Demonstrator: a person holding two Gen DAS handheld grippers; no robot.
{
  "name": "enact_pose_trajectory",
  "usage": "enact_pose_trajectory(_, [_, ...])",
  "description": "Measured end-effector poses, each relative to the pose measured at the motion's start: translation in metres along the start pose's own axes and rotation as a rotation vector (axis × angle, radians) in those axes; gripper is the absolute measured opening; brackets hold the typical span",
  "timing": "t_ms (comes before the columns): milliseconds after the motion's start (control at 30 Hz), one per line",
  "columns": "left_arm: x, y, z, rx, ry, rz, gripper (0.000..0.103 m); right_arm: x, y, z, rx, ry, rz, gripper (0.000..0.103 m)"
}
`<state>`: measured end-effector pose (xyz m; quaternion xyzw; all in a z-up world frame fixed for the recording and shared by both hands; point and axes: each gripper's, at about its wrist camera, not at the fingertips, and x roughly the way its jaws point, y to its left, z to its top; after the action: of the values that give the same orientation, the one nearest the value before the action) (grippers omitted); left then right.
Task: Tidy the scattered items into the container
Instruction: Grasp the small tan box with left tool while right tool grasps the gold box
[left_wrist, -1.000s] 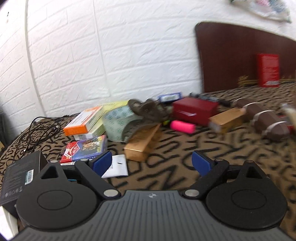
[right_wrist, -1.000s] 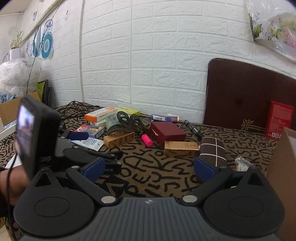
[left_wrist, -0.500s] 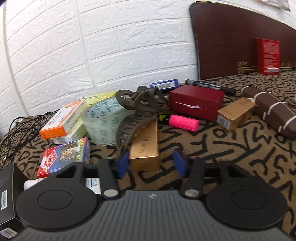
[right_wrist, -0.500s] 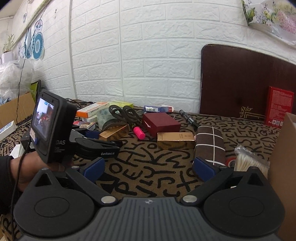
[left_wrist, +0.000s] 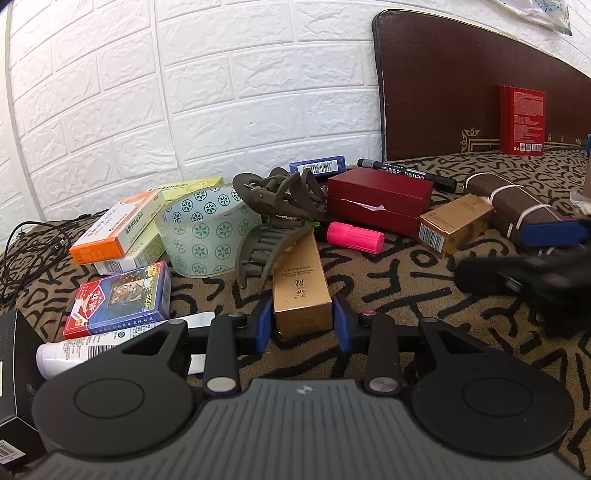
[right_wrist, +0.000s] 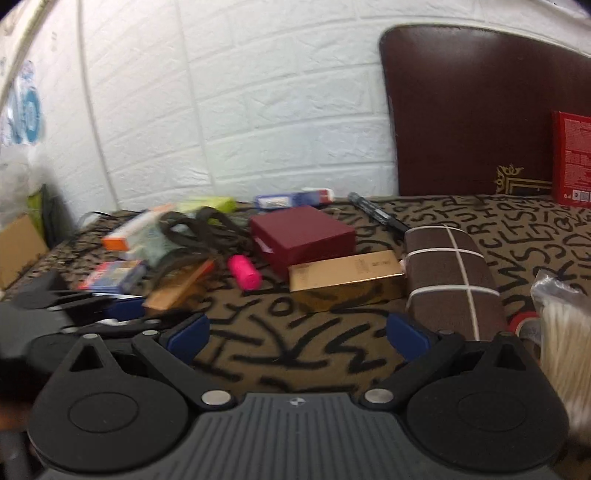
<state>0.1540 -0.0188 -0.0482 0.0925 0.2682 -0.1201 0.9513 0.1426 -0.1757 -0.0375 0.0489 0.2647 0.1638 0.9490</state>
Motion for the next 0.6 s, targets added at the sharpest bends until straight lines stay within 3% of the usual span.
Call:
enact_pose_trajectory(233, [0.008, -0.003, 0.004, 0.001, 0.002, -0.003, 0.035, 0.032, 0.004, 0.015, -0.151, 0.024, -0.112, 0.103])
enact_pose_trajectory(367, [0.007, 0.0, 0.002, -0.005, 0.002, -0.009, 0.035, 0.049, -0.003, 0.023, -0.186, 0.069, -0.128, 0.103])
enact_pose_trajectory(533, [0.007, 0.003, 0.002, -0.014, 0.001, -0.013, 0.035, 0.056, -0.004, 0.024, -0.222, 0.1, -0.024, 0.101])
enact_pose_trajectory(567, [0.007, 0.004, 0.001, -0.014, -0.001, -0.013, 0.035, 0.054, -0.005, 0.024, -0.219, 0.091, -0.006, 0.098])
enact_pose_trajectory(600, [0.006, 0.004, 0.001, -0.014, -0.003, -0.013, 0.035, 0.051, -0.005, 0.024, -0.215, 0.083, 0.014, 0.084])
